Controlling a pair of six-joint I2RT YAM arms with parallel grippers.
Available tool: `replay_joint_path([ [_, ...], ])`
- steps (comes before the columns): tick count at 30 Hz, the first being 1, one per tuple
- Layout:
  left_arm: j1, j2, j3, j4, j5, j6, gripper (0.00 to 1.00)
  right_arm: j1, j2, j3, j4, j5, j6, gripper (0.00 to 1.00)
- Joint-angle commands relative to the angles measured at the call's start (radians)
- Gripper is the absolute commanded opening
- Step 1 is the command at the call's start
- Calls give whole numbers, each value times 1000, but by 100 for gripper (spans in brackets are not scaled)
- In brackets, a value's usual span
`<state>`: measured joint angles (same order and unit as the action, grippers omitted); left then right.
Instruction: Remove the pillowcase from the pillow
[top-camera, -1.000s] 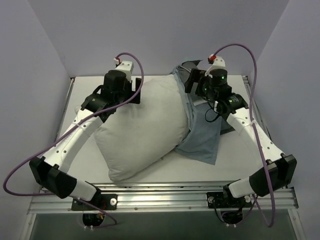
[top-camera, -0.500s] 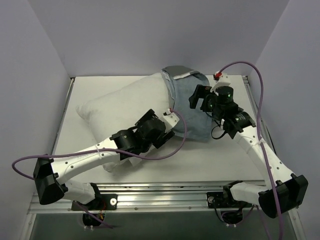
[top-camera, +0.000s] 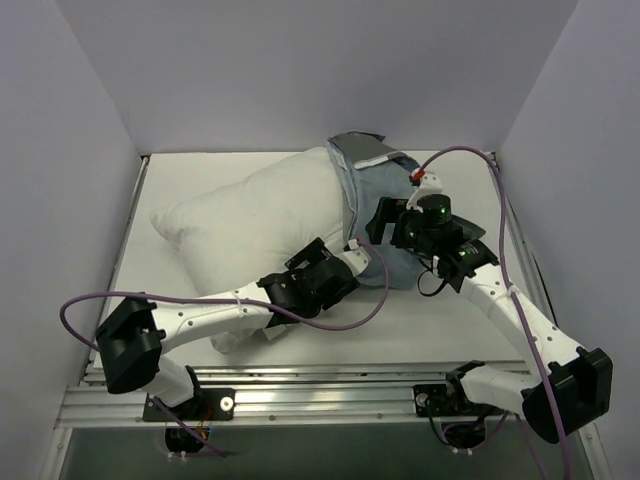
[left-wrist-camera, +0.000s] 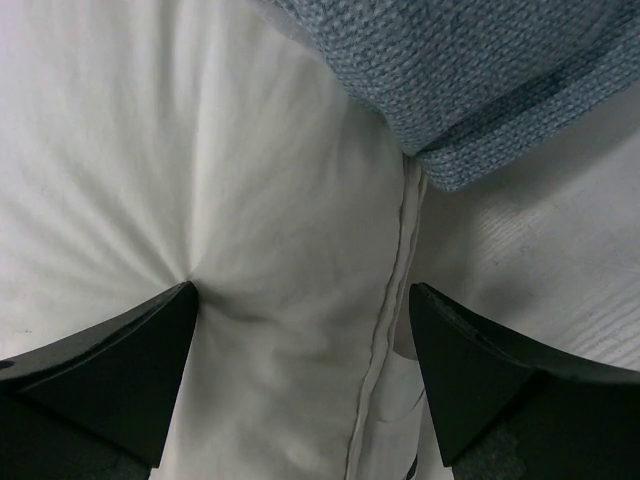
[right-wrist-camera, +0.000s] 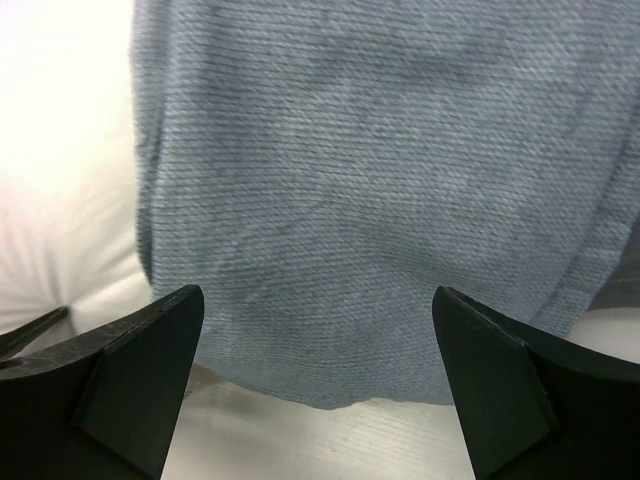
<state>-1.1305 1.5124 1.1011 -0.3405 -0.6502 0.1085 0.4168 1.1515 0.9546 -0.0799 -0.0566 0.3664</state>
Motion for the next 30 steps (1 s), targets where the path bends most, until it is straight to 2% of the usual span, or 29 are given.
replay_joint_path([
  [1,17,51,-44,49,-14,-82,94,31,-23,-8,63,-38,3,93],
  [4,44,75,-63,44,-8,-153,96,51,-4,-5,71,-38,5,93],
  [7,64,80,-76,40,9,-205,83,77,19,-2,101,-17,5,93],
  [8,77,78,-78,37,15,-225,69,89,25,-2,106,-11,3,94],
  [11,90,66,-87,38,37,-248,47,111,68,9,120,-5,6,94],
  [12,94,62,-90,40,38,-250,30,119,94,13,120,-2,9,94],
  [14,98,46,-93,41,49,-256,17,137,115,33,123,15,12,94],
  [15,106,37,-95,41,53,-259,3,158,140,41,120,43,14,94],
  [19,121,11,-92,34,75,-280,2,195,207,65,105,142,31,94],
  [23,130,-29,-69,-2,67,-302,2,208,283,55,85,227,55,89],
  [26,159,-64,-26,-73,46,-334,2,201,335,39,29,343,71,74],
  [27,169,-86,-14,-113,40,-342,2,194,350,29,13,369,74,58],
  [29,202,-109,17,-149,35,-351,2,146,359,16,3,399,83,40],
  [30,212,-133,26,-181,32,-354,2,123,358,3,0,399,88,22],
])
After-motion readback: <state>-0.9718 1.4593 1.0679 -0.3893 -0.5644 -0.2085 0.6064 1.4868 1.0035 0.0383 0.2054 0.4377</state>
